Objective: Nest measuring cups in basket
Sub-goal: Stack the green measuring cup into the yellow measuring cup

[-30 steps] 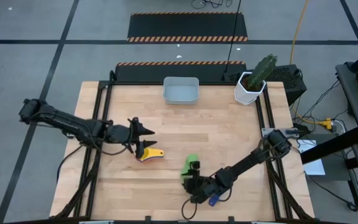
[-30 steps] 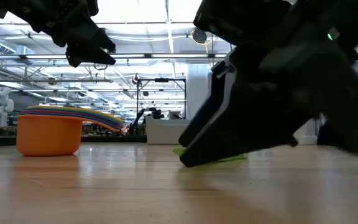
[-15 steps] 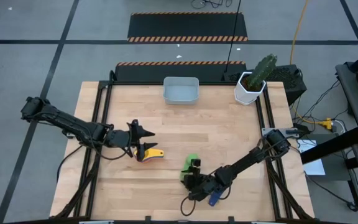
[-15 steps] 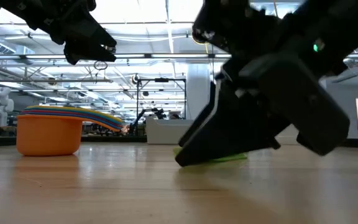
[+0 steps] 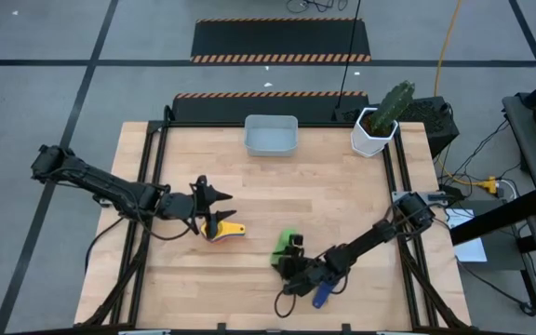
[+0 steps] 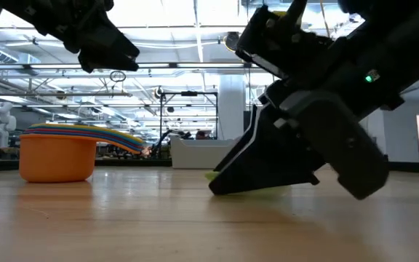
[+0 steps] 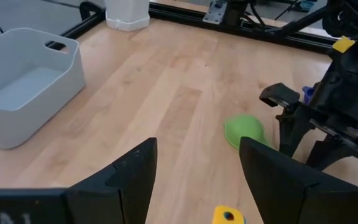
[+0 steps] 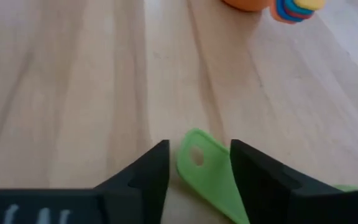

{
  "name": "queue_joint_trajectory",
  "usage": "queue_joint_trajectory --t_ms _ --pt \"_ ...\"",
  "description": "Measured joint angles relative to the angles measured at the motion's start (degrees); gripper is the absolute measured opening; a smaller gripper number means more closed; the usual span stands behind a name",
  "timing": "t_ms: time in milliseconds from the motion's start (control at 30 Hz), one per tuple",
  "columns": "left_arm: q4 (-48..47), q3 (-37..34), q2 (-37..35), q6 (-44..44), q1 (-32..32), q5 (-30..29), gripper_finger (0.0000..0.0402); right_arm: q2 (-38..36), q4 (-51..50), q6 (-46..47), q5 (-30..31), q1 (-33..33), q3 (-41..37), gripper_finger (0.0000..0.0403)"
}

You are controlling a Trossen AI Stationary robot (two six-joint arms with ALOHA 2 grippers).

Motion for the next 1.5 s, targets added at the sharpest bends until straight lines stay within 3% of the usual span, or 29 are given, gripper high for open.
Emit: queue_joint_trajectory --t_ms 433,767,1067,1500 --pt "2.56 0.00 -0.02 6.23 2.70 0.06 0.0232 -0.22 -0.17 -4.17 2.28 -1.02 -0.25 0.0009" --pt "7.96 0.00 -0.04 13.45 4.32 0.53 0.0232 -4.68 -3.24 -6.68 1.35 -0.94 -0.27 0.0001" --pt "14.36 0.02 -0.04 21.06 4.40 2.31 0.0232 -14.91 -3.89 -15.61 4.21 -2.56 -0.30 0.0000" --pt "15.45 0.02 -0.02 20.16 4.38 5.27 0.0232 -30.96 3.59 -30.21 4.18 -6.02 -0.30 0.0000"
